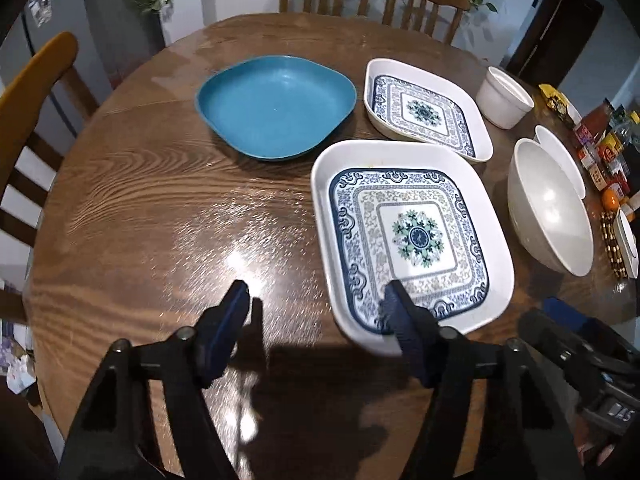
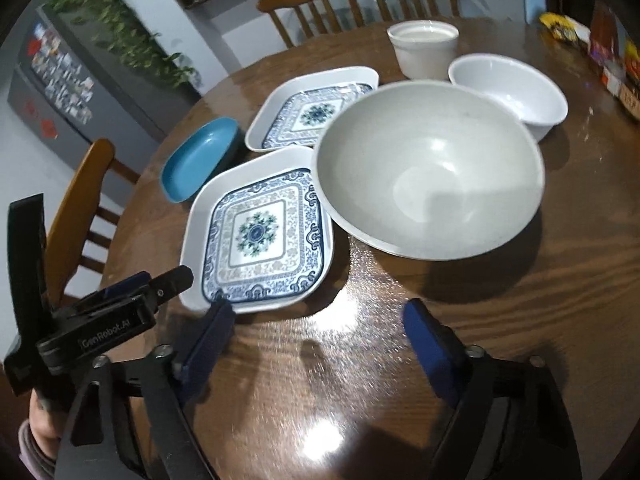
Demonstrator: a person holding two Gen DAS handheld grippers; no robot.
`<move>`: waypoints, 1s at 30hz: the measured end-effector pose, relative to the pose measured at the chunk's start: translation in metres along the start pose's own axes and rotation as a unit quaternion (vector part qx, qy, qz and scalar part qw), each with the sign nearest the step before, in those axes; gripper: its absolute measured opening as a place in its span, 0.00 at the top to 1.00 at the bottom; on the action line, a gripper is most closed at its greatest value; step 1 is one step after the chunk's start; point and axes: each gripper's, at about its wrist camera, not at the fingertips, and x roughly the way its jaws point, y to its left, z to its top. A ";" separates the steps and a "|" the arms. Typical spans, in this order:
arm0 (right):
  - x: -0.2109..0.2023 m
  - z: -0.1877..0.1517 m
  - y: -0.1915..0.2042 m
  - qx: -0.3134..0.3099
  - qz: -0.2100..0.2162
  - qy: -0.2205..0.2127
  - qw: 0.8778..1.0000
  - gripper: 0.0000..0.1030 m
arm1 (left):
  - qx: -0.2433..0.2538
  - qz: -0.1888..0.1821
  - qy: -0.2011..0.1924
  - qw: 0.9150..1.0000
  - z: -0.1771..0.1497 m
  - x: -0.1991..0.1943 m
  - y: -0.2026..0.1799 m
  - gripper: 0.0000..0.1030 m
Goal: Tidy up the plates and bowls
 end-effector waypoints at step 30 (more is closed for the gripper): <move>0.005 -0.015 0.032 -0.051 0.005 0.048 0.998 0.85 | 0.013 -0.008 -0.010 1.000 -0.018 -0.023 0.018 0.81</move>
